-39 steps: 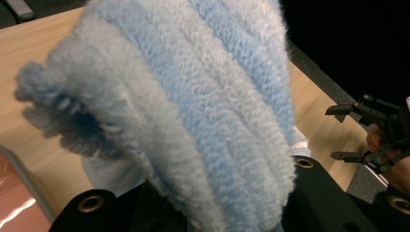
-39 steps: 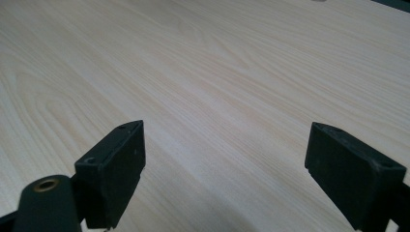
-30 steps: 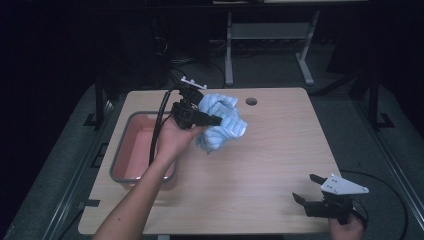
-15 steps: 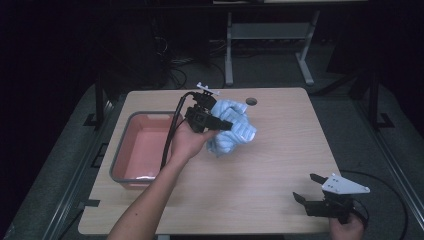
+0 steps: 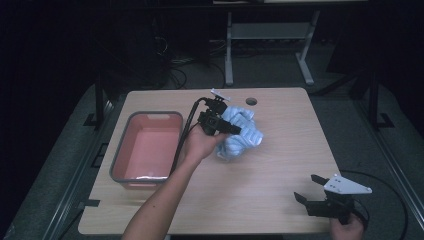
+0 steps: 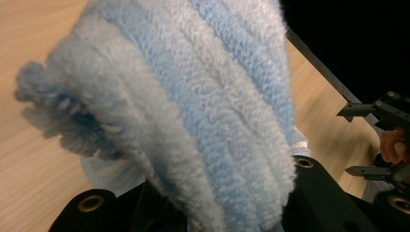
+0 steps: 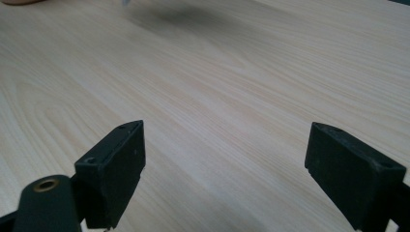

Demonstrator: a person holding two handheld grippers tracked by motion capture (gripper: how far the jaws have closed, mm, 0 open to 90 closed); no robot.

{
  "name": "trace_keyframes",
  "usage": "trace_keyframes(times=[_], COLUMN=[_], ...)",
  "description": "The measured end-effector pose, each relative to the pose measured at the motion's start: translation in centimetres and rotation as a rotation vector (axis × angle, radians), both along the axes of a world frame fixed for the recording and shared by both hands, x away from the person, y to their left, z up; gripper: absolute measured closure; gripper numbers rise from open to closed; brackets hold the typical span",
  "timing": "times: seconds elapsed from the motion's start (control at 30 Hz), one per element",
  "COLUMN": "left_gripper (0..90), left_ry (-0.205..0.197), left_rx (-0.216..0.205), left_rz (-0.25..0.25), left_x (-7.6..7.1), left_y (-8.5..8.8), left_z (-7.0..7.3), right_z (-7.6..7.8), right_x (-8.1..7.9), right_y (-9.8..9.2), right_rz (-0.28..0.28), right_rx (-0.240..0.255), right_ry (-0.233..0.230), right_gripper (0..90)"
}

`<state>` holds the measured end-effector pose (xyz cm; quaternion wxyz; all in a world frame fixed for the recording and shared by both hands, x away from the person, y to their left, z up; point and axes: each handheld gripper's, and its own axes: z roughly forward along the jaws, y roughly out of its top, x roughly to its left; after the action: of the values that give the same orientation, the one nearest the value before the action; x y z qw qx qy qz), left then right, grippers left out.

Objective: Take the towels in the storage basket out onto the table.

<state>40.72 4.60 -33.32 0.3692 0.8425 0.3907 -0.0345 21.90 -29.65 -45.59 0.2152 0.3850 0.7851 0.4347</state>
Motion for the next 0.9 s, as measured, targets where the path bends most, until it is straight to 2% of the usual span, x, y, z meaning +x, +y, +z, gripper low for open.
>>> trace_keyframes(times=[0.2, 0.27, 0.3, 0.37, 0.47, 0.57, 0.8, 0.9], left_gripper=[70.6, 70.6, 70.6, 70.6, 70.6, 70.6, 70.5, 70.5], left_ry=[0.011, -0.017, -0.017, -0.011, -0.007, 0.006, 0.014, 0.029], left_rx=[0.009, 0.016, 0.016, 0.002, 0.01, -0.009, 0.01, 0.011], left_rz=[-0.008, 0.008, 0.008, 0.021, 0.025, 0.04, 0.051, 0.063], left_x=[0.4, 0.4, 0.4, 0.5, 0.7, 0.8, 0.9, 0.9], left_y=[-1.1, -1.5, -1.5, -1.6, -1.8, -1.9, -2.3, -2.4], left_z=[-1.2, -1.7, -1.7, -2.3, -2.8, -3.4, -4.5, -5.5], right_z=[-0.2, -0.3, -0.2, -0.3, -0.4, -0.5, -0.6, -0.6], right_x=[0.1, 0.3, 0.3, 0.3, 0.5, 0.6, 0.4, 0.3], right_y=[-0.6, -0.8, -0.7, -0.7, -0.5, -0.5, -0.4, -0.4], right_rz=[-0.029, -0.027, -0.028, -0.026, -0.014, -0.01, -0.011, -0.018], right_rx=[0.005, 0.01, 0.016, 0.015, 0.009, 0.009, 0.009, 0.009], right_ry=[0.013, 0.011, 0.014, 0.012, 0.014, 0.019, 0.023, 0.029], right_gripper=[13.8, 13.8, 13.8, 13.8, 13.8, 13.8, 13.8, 13.8])
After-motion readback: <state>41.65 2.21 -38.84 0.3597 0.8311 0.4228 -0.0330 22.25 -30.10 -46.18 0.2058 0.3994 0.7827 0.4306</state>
